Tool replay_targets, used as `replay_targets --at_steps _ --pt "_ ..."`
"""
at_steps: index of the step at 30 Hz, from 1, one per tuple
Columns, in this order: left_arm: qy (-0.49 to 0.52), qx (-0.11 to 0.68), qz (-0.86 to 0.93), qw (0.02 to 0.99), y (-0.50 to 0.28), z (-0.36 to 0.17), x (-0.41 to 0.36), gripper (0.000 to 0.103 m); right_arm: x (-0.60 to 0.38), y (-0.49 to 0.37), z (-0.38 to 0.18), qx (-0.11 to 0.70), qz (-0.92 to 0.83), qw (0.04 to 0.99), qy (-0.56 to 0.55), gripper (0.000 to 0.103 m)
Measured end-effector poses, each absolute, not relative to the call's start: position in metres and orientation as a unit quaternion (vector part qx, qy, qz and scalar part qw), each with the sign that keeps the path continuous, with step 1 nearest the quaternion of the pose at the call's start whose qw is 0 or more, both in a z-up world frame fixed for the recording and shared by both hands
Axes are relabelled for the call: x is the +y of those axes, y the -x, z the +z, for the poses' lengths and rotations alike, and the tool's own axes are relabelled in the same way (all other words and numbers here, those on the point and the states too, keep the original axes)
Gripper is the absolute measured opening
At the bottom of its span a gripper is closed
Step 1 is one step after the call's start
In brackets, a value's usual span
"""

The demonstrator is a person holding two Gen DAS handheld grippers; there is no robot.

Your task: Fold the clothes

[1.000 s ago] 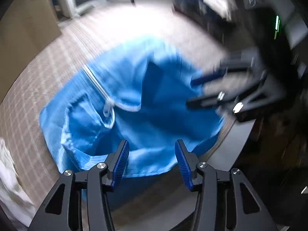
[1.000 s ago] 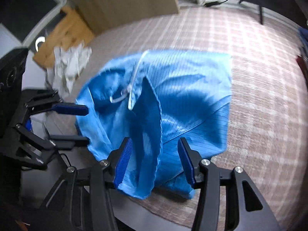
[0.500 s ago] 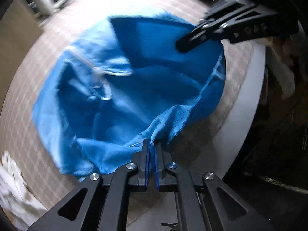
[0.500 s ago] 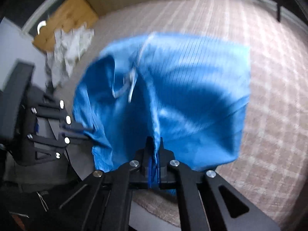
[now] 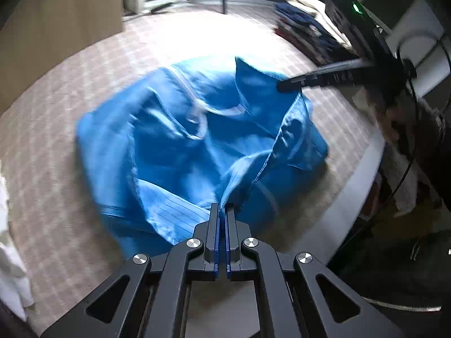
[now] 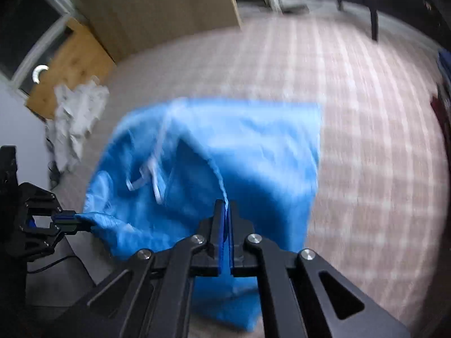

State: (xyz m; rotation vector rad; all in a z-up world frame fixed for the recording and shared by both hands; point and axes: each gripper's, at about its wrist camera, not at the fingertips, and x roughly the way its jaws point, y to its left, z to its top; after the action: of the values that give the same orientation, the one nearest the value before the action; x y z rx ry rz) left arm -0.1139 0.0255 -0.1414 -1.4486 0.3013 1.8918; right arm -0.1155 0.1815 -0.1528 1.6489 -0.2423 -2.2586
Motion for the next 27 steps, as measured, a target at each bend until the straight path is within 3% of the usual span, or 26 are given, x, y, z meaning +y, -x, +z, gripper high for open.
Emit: replay_targets --at_steps 2,4,5,14,15,18,27 --pt "0.562 0.118 0.729 0.372 0.111 -0.142 0.032 0.002 0.189 0.107 -0.139 -0.121 -0.781 0.143 -0.596 0.015" --pt "0.559 0.125 0.725 0.383 0.107 -0.142 0.039 0.002 0.181 0.101 -0.126 -0.126 -0.768 0.126 -0.615 0.038" --pt "0.555 0.130 0.723 0.391 0.103 -0.139 0.042 0.002 0.173 0.098 -0.121 -0.121 -0.764 0.119 -0.622 0.043" --pt "0.527 0.158 0.712 0.436 0.090 -0.132 0.043 0.002 0.142 0.083 -0.144 -0.103 -0.684 0.100 -0.715 0.045" --pt "0.525 0.160 0.712 0.438 0.089 -0.132 0.041 0.002 0.140 0.082 -0.149 -0.099 -0.676 0.095 -0.724 0.045" --pt "0.521 0.162 0.714 0.438 0.091 -0.132 0.035 0.002 0.143 0.073 -0.169 -0.168 -0.639 0.120 -0.741 0.002" --pt "0.528 0.110 0.725 0.429 0.101 -0.136 -0.001 0.002 0.199 0.050 -0.155 -0.465 -0.717 0.199 -0.480 0.001"
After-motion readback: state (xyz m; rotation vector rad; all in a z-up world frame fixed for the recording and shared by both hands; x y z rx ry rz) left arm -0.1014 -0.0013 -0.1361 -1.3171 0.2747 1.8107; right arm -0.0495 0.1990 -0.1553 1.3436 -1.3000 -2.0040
